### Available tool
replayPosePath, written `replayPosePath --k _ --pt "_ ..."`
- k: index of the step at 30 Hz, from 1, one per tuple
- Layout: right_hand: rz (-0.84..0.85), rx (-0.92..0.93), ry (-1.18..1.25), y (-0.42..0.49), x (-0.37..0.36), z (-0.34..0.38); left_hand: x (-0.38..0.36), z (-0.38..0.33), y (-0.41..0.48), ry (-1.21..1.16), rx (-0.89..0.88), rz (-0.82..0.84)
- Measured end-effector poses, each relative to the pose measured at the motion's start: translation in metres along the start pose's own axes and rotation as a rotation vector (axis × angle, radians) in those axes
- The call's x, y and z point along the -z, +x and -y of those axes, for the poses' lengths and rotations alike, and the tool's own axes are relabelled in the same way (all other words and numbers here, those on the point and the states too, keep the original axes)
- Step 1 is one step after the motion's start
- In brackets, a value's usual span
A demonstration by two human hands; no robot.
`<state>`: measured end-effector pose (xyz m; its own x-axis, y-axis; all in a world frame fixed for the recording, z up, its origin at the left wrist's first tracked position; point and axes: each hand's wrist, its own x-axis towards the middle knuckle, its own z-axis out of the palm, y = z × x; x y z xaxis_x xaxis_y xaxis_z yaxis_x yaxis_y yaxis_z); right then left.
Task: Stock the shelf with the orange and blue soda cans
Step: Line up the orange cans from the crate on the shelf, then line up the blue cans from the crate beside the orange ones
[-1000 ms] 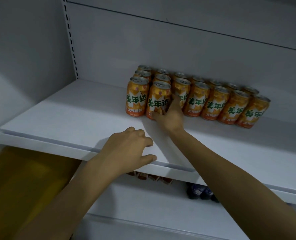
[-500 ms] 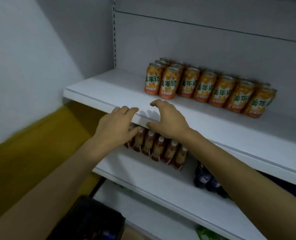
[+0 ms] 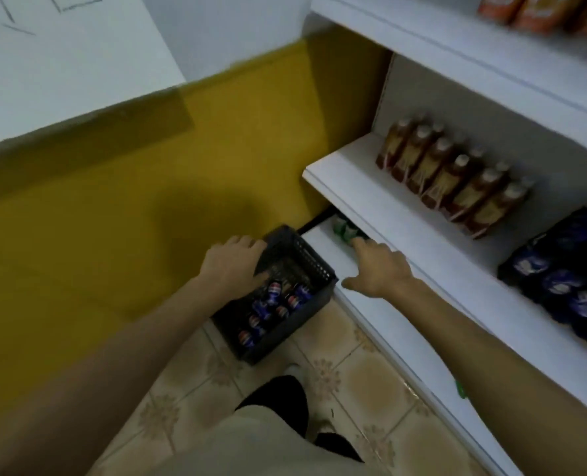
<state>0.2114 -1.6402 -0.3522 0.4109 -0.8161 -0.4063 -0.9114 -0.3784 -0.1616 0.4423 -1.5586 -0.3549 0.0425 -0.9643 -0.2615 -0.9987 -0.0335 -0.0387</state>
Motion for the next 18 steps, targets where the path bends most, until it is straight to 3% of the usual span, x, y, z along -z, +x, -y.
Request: replayPosePath --k 5,11,18 --pt "0.199 0.017 0.053 -0.015 -0.082 0.020 -0.063 0.017 -0.047 -0.061 0.117 0.264" --pt "0.346 -0.005 0.178 -0.014 -0.136 0.045 -0.112 0.036 -0.066 -0.203 0.157 0.424" --pt "0.455 -0.281 0.936 0.017 -0.210 0.100 -0.178 0.073 -0.027 -0.612 0.237 0.629"
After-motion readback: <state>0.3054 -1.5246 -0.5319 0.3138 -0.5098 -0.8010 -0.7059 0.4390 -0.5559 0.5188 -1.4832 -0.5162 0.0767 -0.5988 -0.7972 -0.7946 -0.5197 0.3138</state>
